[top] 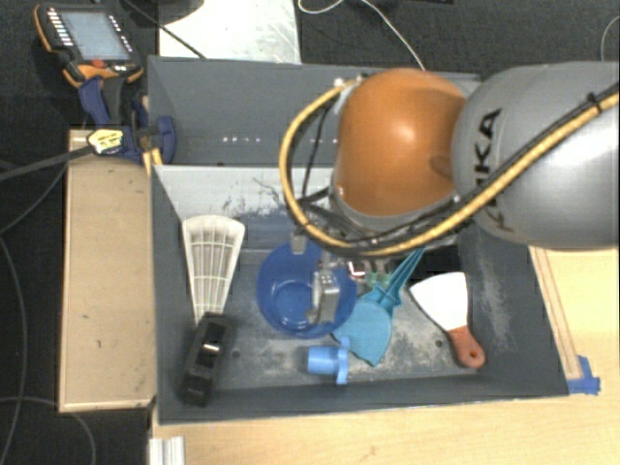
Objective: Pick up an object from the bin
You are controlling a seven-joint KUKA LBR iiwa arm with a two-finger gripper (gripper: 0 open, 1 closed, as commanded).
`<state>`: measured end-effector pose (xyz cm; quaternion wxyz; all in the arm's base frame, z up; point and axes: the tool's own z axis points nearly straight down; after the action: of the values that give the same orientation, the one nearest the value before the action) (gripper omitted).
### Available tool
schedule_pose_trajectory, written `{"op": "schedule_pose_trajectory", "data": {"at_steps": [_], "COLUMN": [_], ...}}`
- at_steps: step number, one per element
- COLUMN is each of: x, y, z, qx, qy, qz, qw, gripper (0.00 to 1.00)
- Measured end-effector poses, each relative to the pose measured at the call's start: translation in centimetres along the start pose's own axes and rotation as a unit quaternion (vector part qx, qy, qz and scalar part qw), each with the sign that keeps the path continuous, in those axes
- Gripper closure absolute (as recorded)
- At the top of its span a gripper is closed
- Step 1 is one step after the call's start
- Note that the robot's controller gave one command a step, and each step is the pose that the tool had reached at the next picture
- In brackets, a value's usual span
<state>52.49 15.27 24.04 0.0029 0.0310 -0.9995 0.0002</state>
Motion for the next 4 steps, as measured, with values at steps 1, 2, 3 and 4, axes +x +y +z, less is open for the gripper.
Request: {"op": "schedule_pose_trajectory", "data": {"at_steps": [1, 2, 3, 4], "x": [0.2, -1.7, -0.3, 1.3], "y": [-0.3, -0.5, -4.7, -4.2], "z": [-1.4, 7.7, 7.9, 3.7], "qx": [0.000, -0.001, 0.000, -0.001], "qy": [-0.0019, -0.0041, -0.0027, -0.0066], "qz": [-0.001, -0.016, -0.180, -0.087], "qw": [1.0000, 0.9999, 0.9837, 0.9962], "gripper": [0.00, 0.00, 0.00, 0.00]}}
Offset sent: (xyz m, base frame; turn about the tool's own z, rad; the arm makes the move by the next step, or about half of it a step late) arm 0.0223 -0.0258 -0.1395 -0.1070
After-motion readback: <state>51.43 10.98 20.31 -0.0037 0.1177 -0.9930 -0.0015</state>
